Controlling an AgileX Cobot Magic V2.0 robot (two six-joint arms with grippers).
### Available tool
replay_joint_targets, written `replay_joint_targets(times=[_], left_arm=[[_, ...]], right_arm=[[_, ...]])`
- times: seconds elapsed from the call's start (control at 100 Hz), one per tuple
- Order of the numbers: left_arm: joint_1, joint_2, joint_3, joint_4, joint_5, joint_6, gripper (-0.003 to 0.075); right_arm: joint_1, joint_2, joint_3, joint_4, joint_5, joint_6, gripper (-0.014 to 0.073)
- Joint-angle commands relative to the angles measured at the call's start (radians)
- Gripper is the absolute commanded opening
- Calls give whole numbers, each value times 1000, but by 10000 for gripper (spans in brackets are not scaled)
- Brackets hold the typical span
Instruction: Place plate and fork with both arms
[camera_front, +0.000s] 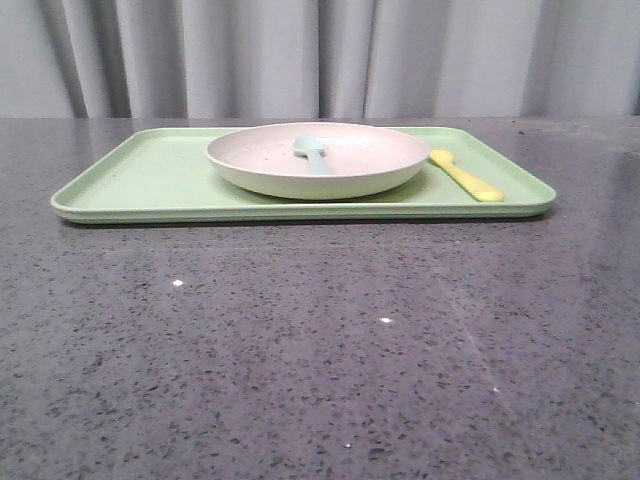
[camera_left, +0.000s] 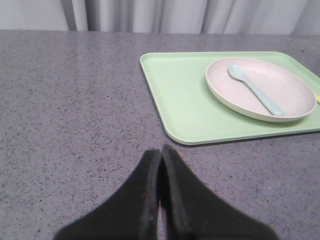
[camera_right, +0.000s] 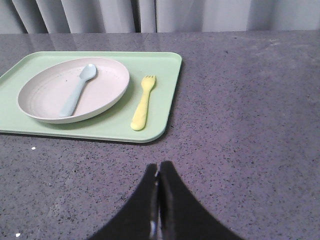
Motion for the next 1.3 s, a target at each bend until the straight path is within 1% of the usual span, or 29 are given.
replay_joint_targets(times=[0.0, 0.87, 0.95, 1.01, 1.09, 1.29], left_arm=[[2, 7, -25, -18, -75, -8, -20], [2, 7, -18, -18, -77, -8, -20], [2, 7, -8, 15, -80, -8, -20], [2, 7, 4, 65, -116, -8, -20], [2, 5, 34, 81, -188, -8, -20], [2, -37, 183, 95, -449, -8, -20]], right_arm=[[-3, 7, -22, -22, -85, 0, -68], [-3, 7, -22, -22, -84, 0, -68], [-3, 7, -22, -22, -84, 0, -68], [-3, 7, -22, -22, -84, 0, -68], [-3, 7, -22, -22, -84, 0, -68], [-3, 7, -22, -22, -84, 0, -68]])
